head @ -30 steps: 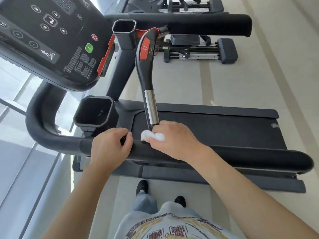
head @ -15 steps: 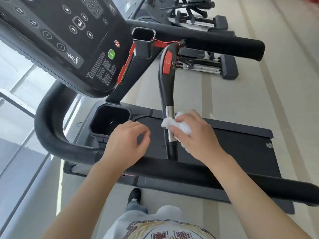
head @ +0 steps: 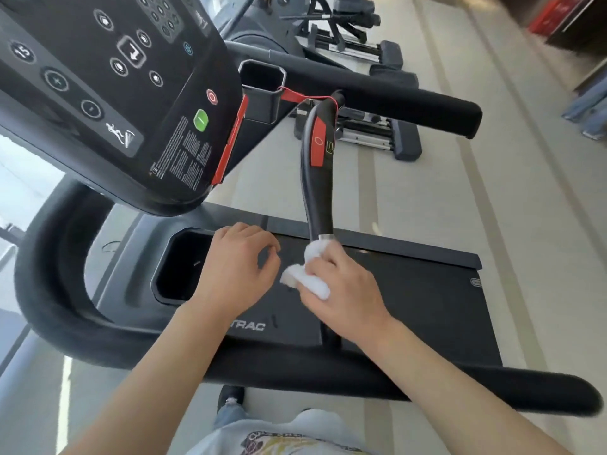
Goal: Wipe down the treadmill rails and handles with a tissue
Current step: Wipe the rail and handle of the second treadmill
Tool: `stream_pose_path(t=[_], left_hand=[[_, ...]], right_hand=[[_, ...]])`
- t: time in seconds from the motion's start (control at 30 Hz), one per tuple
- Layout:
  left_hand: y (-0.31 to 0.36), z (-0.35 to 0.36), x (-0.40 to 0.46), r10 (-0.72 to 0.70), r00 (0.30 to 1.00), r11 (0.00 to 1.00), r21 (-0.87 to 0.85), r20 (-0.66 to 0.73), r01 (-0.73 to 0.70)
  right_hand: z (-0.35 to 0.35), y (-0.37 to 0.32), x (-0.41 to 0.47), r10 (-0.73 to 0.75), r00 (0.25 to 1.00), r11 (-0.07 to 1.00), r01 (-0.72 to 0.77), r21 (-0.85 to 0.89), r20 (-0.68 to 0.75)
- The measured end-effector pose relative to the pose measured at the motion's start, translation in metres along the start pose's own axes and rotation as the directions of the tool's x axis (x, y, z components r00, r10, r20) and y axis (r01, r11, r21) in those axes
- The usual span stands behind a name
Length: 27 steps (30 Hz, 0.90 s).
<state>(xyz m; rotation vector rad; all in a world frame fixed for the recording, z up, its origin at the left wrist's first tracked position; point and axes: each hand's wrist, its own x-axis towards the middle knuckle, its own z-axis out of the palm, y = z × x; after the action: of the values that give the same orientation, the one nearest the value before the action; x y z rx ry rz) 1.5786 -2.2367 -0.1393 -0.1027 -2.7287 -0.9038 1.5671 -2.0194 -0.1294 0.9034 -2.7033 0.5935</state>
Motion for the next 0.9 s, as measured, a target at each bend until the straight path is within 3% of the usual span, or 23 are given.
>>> stream_pose_path(t=[0.1, 0.2, 0.33, 0.47, 0.63, 0.77, 0.9], left_hand=[[-0.001, 0.002, 0.005, -0.039, 0.999, 0.999, -0.019, -0.014, 0.039], [-0.002, 0.005, 0.008, -0.055, 0.998, 0.998, -0.022, 0.006, 0.055], [-0.004, 0.007, 0.009, -0.059, 0.998, 0.998, -0.011, 0.016, 0.059], [-0.004, 0.007, 0.011, -0.072, 0.997, 0.997, -0.006, 0.031, 0.072], [-0.003, 0.006, 0.010, -0.074, 0.994, 0.997, 0.026, 0.077, 0.072], [-0.003, 0.004, 0.009, -0.074, 0.993, 0.997, 0.029, 0.087, 0.072], [-0.003, 0.004, 0.010, -0.073, 0.994, 0.997, 0.028, 0.079, 0.071]], right_hand=[[-0.001, 0.010, -0.030, -0.141, 0.988, 0.988, 0.144, -0.053, 0.056], [0.004, 0.022, -0.012, -0.231, 0.973, 0.968, 0.228, -0.108, -0.010], [0.003, 0.022, 0.061, -0.102, 0.985, 0.993, 0.093, -0.065, -0.138], [0.003, 0.028, 0.157, 0.081, 0.994, 0.996, -0.083, -0.028, -0.080], [0.007, 0.043, 0.242, 0.203, 0.979, 0.974, -0.205, -0.093, -0.026], [0.011, 0.041, 0.233, 0.195, 0.978, 0.975, -0.202, -0.092, -0.076], [0.007, 0.035, 0.177, 0.098, 0.980, 0.993, -0.109, -0.054, -0.175]])
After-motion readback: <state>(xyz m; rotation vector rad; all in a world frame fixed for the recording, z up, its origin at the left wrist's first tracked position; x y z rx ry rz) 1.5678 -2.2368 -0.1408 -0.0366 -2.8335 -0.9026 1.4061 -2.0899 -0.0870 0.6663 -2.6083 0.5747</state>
